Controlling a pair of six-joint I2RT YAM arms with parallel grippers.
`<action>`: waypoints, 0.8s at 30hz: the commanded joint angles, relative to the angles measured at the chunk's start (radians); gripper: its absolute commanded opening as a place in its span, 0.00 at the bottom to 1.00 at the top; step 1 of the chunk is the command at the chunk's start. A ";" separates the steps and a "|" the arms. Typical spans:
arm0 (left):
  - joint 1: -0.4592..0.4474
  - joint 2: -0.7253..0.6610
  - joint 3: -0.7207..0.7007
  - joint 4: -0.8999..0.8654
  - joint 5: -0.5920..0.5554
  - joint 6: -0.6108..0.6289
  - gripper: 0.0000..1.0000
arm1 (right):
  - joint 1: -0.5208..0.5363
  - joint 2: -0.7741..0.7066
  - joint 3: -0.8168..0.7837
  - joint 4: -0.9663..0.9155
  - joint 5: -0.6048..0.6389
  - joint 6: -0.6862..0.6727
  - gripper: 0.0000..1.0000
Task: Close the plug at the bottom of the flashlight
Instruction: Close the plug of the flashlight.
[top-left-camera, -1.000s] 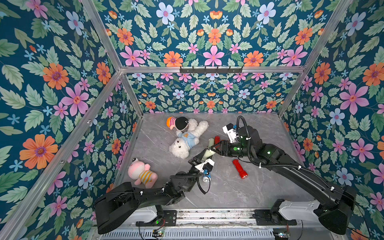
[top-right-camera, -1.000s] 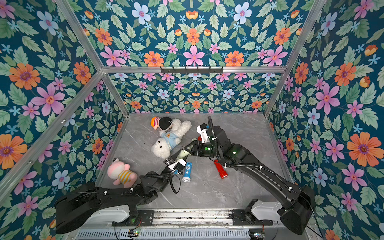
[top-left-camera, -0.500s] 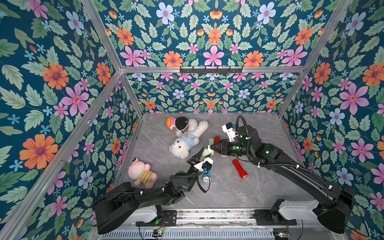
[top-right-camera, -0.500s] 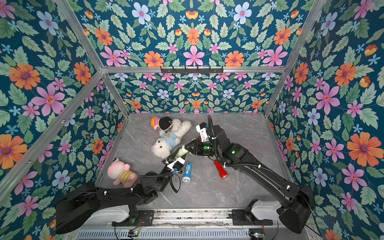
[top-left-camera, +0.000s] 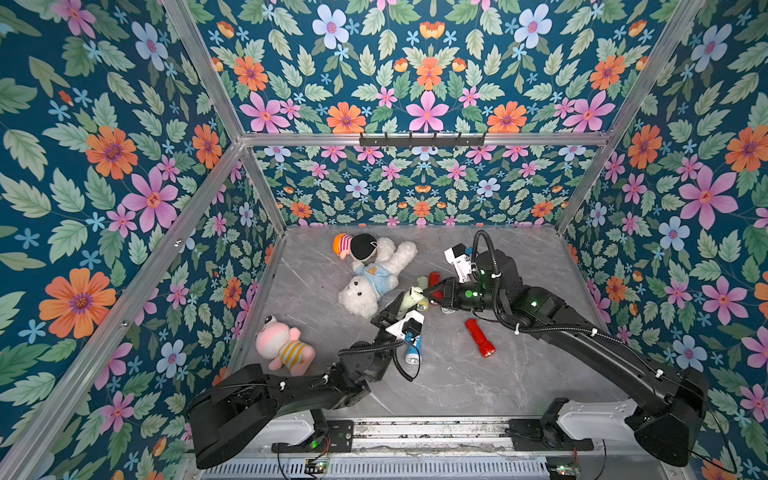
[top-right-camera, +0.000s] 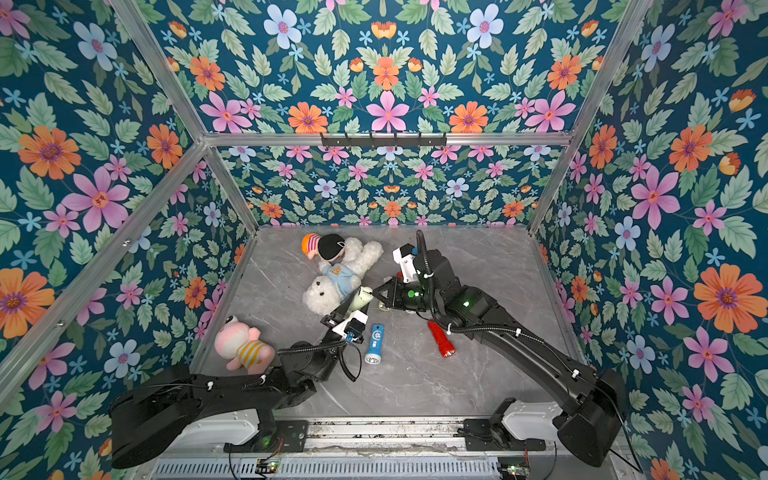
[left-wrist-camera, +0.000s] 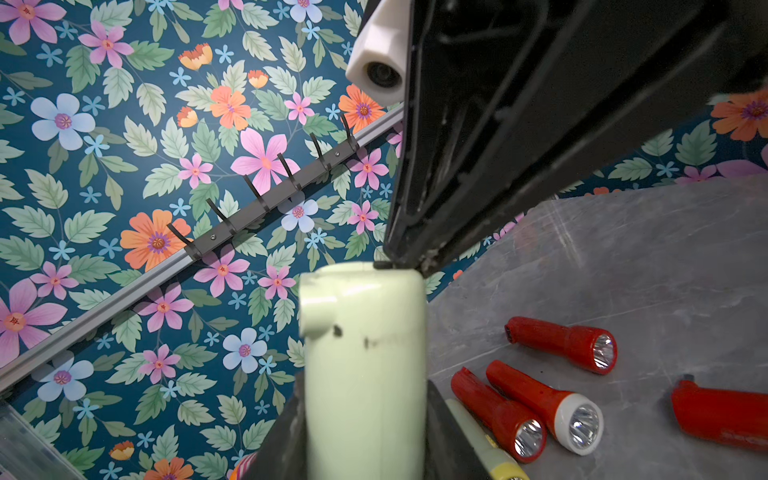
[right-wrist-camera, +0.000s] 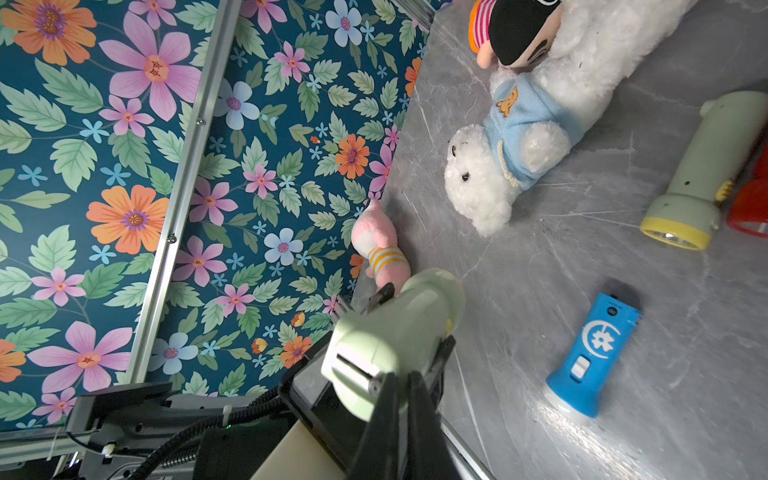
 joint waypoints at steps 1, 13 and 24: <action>-0.002 -0.012 0.014 0.103 0.078 -0.009 0.00 | -0.003 -0.004 -0.016 -0.013 -0.048 0.003 0.08; -0.002 -0.110 0.068 -0.169 0.047 -0.133 0.00 | -0.135 -0.165 -0.248 -0.020 -0.021 -0.003 0.08; -0.005 -0.111 0.054 -0.157 0.098 -0.165 0.00 | -0.172 -0.272 -0.279 -0.120 0.019 -0.073 0.43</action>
